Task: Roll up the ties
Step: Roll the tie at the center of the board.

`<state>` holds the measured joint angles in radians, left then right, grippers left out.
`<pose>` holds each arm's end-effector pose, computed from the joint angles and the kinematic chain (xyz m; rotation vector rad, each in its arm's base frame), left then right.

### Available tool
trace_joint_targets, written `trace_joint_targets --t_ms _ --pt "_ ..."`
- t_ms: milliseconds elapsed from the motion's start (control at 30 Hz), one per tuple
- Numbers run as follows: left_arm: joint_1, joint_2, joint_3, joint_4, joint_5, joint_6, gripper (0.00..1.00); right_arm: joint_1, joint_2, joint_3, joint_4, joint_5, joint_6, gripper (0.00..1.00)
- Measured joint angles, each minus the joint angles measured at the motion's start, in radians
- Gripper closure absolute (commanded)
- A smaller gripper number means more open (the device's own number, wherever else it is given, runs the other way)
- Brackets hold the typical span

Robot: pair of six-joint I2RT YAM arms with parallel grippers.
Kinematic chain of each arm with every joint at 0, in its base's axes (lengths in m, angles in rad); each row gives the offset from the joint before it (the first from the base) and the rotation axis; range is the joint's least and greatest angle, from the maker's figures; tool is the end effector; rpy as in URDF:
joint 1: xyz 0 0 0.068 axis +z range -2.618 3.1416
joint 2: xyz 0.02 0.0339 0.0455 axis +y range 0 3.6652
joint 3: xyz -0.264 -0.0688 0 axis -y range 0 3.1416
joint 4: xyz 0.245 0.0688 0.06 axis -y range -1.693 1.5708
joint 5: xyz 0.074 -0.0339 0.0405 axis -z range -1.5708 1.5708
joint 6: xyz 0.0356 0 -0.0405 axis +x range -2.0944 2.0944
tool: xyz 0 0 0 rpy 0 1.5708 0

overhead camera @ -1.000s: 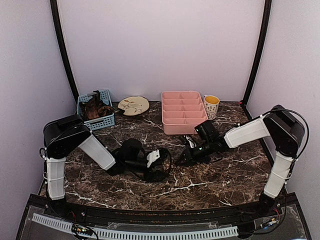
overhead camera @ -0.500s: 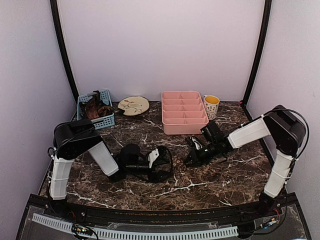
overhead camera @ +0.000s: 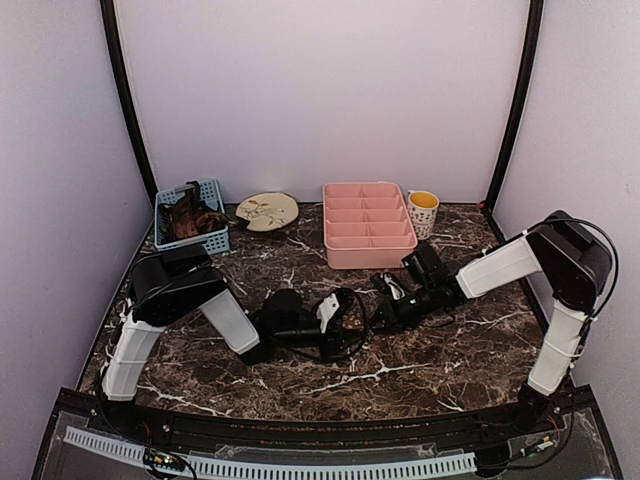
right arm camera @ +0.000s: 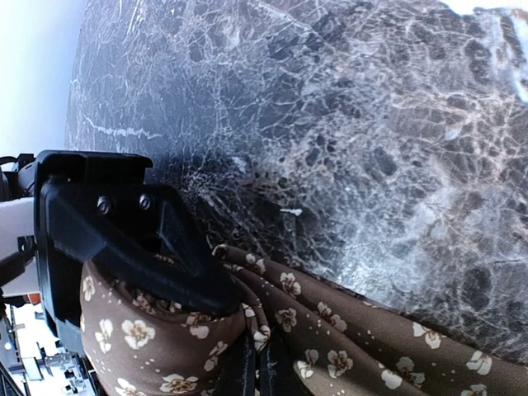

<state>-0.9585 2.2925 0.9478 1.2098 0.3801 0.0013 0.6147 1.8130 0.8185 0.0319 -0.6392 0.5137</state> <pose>0.2271 -0.3463 0.0720 1.0886 1.4429 -1.0214 0.2539 0.2052 0.1129 -0.4178 2.6917 1.2124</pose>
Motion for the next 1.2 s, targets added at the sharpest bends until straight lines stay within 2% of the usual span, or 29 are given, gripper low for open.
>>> trace_joint_targets --t_ms 67,133,200,400,533,767,900,967,1100,1200 --pt "0.0 -0.001 -0.002 -0.007 -0.003 0.016 0.78 0.0 -0.001 0.0 -0.002 0.002 0.0 0.85" --pt "0.0 -0.014 -0.016 -0.017 -0.008 0.042 0.8 0.0 -0.007 0.001 -0.01 0.0 -0.005 0.69" --pt "0.0 -0.051 -0.044 -0.048 -0.019 0.07 0.8 -0.001 -0.027 0.003 -0.031 0.003 -0.001 0.59" --pt "0.0 -0.116 -0.079 -0.151 -0.052 0.123 0.8 -0.005 -0.105 0.019 -0.071 -0.003 0.035 0.51" --pt "0.0 -0.135 -0.079 -0.2 -0.061 0.142 0.79 0.002 -0.123 0.042 -0.071 -0.042 0.068 0.5" --pt "0.0 -0.144 -0.071 -0.233 -0.06 0.147 0.79 0.06 -0.09 0.123 -0.113 -0.061 0.065 0.54" --pt "0.0 -0.145 -0.068 -0.243 -0.06 0.147 0.79 0.069 -0.038 0.161 -0.165 -0.051 0.04 0.61" --pt "0.0 -0.146 -0.068 -0.245 -0.059 0.147 0.79 0.069 -0.022 0.174 -0.195 -0.037 0.026 0.7" --pt "0.0 -0.146 -0.065 -0.252 -0.056 0.148 0.78 0.071 -0.008 0.192 -0.22 -0.027 0.0 0.99" --pt "0.0 -0.147 -0.064 -0.259 -0.053 0.147 0.67 0.07 -0.008 0.205 -0.227 -0.016 -0.021 1.0"
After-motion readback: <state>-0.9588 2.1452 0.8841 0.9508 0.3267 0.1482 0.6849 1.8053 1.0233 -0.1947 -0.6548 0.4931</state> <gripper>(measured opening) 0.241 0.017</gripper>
